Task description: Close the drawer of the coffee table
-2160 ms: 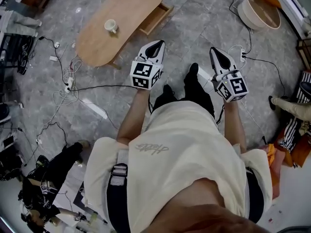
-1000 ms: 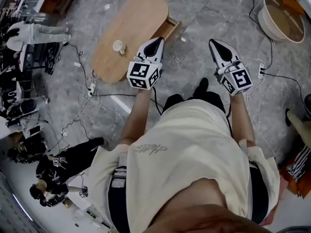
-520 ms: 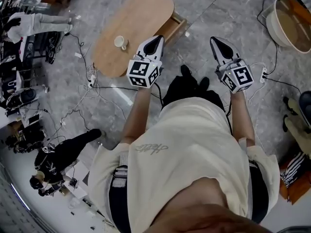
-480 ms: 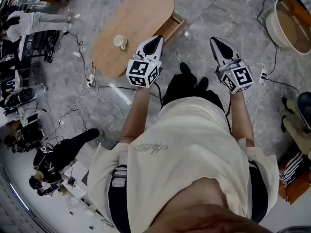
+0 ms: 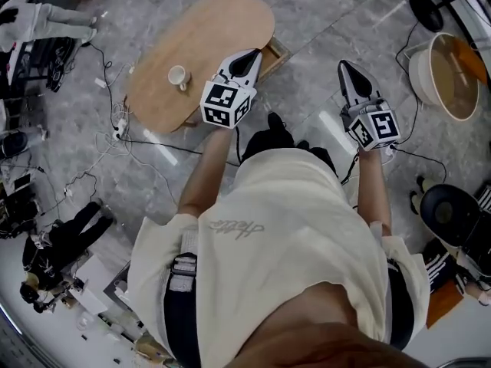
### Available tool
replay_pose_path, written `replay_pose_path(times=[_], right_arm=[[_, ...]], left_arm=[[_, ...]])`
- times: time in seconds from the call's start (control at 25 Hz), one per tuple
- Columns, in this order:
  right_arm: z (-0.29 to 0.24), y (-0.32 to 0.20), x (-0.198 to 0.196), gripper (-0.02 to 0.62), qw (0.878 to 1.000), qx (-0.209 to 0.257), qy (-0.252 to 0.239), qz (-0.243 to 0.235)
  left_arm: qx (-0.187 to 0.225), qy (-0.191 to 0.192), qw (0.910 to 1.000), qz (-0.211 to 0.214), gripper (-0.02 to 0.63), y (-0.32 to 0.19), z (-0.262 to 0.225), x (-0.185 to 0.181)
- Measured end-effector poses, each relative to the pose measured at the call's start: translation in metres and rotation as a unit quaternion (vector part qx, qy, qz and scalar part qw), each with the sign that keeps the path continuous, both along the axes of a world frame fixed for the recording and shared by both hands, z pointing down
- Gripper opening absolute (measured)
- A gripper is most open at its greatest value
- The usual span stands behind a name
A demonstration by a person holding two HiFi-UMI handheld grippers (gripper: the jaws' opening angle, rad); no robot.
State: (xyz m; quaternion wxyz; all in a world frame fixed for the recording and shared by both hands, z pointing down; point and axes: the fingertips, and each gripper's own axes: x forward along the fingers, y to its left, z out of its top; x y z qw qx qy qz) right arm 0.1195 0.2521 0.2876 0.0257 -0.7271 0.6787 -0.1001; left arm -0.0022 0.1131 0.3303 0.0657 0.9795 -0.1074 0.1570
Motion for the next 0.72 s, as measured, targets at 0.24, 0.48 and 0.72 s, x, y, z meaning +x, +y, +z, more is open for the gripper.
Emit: replay_pose_path(times=[0.24,0.48,0.72], right_arm=[[0.018,-0.083,0.014,-0.005,1.000,-0.015,-0.011,-0.012],[0.026,-0.133,0.021,-0.005,0.998,-0.026,-0.016,-0.047],[0.025,-0.186,0.034,-0.005,0.993,-0.026,-0.024,-0.117]], left_arm=[[-0.008,-0.015,0.9998,-0.007,0.005,-0.072,0.014,0.011],[-0.020,-0.034,0.9976,-0.057,0.005,-0.122,0.021,-0.010],[-0.021,-0.037,0.9910,-0.127,0.005,-0.153,0.012,-0.008]])
